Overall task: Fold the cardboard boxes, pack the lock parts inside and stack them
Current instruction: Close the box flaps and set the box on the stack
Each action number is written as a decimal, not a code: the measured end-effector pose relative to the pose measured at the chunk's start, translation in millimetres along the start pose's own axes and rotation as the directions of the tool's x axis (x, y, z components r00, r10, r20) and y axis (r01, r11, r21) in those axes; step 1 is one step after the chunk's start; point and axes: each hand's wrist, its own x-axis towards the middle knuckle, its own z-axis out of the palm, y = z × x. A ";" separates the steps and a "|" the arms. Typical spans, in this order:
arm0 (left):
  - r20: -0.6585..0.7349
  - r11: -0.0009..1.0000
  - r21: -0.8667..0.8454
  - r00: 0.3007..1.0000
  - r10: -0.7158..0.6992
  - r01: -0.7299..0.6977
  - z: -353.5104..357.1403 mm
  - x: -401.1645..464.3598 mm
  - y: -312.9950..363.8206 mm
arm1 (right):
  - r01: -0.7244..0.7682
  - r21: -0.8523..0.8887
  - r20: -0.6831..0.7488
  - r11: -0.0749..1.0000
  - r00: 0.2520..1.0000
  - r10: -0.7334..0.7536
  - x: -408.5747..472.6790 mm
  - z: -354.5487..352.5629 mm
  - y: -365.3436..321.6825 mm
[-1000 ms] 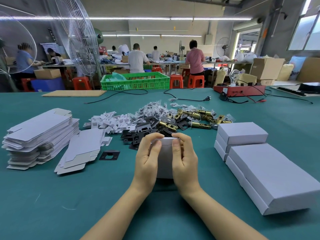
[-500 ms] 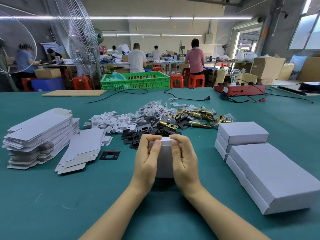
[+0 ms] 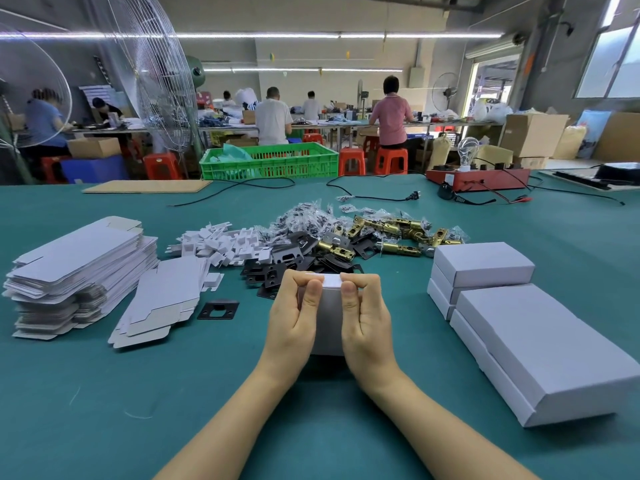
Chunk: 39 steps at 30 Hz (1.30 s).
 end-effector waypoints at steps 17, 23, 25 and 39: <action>0.083 1.000 0.013 0.996 -0.012 0.011 -6.1 -2.3 -5.9 | -0.017 -0.035 0.090 0.999 0.996 0.020 1.8 -3.1 1.7; 0.118 0.984 0.035 0.977 -0.178 0.175 -7.0 -2.3 -8.6 | -0.195 -0.008 -0.055 0.981 0.979 0.194 10.6 -9.0 -4.6; 0.145 0.971 0.067 0.961 -0.235 0.228 -6.7 -0.9 -10.9 | -0.293 0.017 -0.125 0.956 0.948 0.293 19.3 -15.7 -5.5; -0.103 0.859 -0.043 0.853 -0.512 0.511 -5.8 5.4 -6.5 | -0.143 -0.613 0.594 0.777 0.566 0.572 56.4 -46.2 -26.6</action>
